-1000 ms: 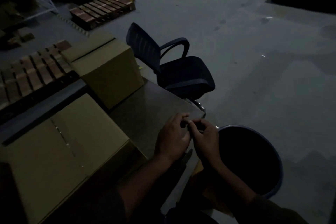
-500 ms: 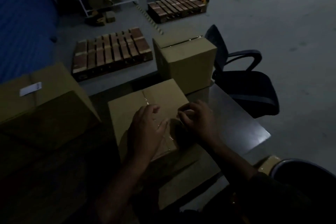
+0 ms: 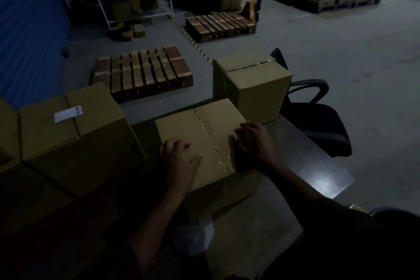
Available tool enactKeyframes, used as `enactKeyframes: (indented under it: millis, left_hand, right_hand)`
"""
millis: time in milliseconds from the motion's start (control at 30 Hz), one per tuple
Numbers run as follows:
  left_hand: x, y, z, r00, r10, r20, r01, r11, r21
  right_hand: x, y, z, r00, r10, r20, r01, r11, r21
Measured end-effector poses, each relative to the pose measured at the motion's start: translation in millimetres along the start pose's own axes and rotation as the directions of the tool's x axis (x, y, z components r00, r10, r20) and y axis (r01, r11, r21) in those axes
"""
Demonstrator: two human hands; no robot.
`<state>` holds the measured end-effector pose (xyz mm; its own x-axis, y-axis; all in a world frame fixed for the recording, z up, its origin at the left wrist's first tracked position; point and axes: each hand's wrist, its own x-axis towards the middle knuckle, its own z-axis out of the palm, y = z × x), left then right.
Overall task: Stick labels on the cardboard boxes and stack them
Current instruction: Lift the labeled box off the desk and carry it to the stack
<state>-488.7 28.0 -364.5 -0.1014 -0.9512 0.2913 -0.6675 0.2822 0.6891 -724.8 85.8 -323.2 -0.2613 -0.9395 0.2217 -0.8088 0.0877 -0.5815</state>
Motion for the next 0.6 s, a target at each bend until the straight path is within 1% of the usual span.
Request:
enactKeyframes:
  millis: [67,167,233,300,367,467,600]
  left_hand:
    - [20,-11,-6,0.998,-0.062,0.003,0.062,0.997,-0.054]
    - [20,-27,-13,0.983,-0.184,0.025,0.185,0.956,-0.229]
    - [4,-40,-8,0.951,-0.289,0.109,0.309,0.892,-0.329]
    - [-14,-48,0,0.927,-0.333,0.174,0.376,0.836,-0.399]
    - [-17,-49,1,0.932,-0.331,0.146,0.361,0.836,-0.413]
    - [2,-42,-4,0.934,-0.344,0.095,0.350,0.836,-0.423]
    - [49,-28,-8,0.942,-0.329,0.060,0.317,0.821,-0.474]
  right_hand:
    - [-7,-1,4,0.998,0.058,-0.030,-0.058,0.998,0.011]
    - [-37,6,15,0.975,0.190,-0.116,-0.187,0.982,0.035]
    - [-53,9,25,0.955,0.271,-0.120,-0.258,0.960,0.112]
    - [-57,10,32,0.947,0.294,-0.133,-0.273,0.950,0.154]
    - [-49,7,33,0.948,0.288,-0.136,-0.264,0.950,0.168]
    - [-21,1,31,0.964,0.244,-0.110,-0.224,0.960,0.167]
    - [36,-5,24,0.982,0.191,-0.002,-0.187,0.960,0.207]
